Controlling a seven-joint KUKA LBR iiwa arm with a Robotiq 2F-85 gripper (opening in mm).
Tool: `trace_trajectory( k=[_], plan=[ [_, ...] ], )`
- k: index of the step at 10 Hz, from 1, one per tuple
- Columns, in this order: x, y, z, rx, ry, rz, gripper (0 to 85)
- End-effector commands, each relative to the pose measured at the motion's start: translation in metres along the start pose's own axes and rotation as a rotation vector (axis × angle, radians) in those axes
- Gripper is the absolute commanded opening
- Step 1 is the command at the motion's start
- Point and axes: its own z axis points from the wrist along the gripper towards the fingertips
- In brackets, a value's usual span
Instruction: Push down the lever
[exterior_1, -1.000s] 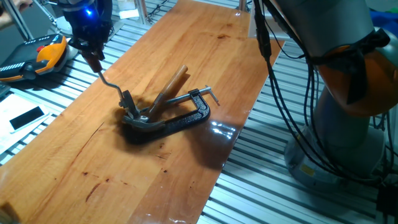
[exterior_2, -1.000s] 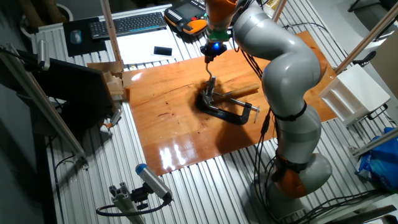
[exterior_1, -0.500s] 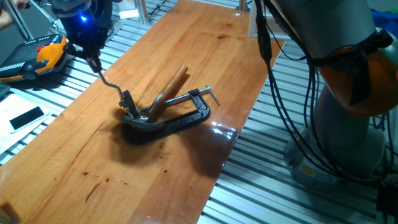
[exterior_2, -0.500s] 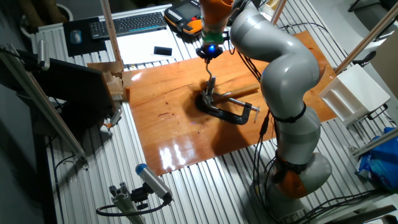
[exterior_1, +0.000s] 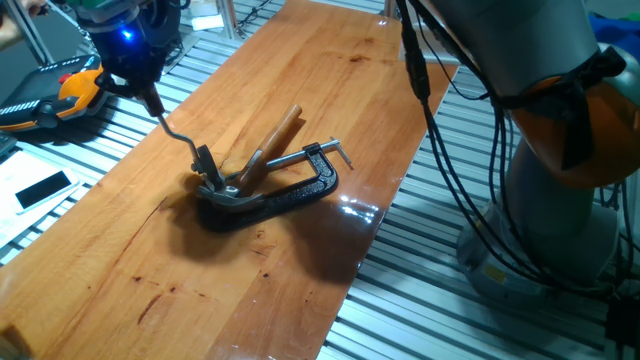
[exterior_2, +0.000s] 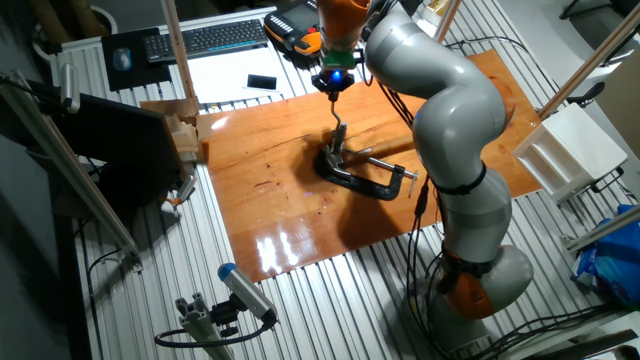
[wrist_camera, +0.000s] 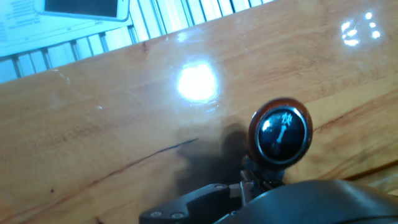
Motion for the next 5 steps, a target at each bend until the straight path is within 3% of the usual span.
trace_trajectory(
  k=[1,5],
  plan=[
    [-0.002,-0.002,0.001,-0.002,-0.002,-0.004,0.0],
    [-0.014,-0.015,0.004,-0.021,-0.002,-0.006,0.0]
  ],
)
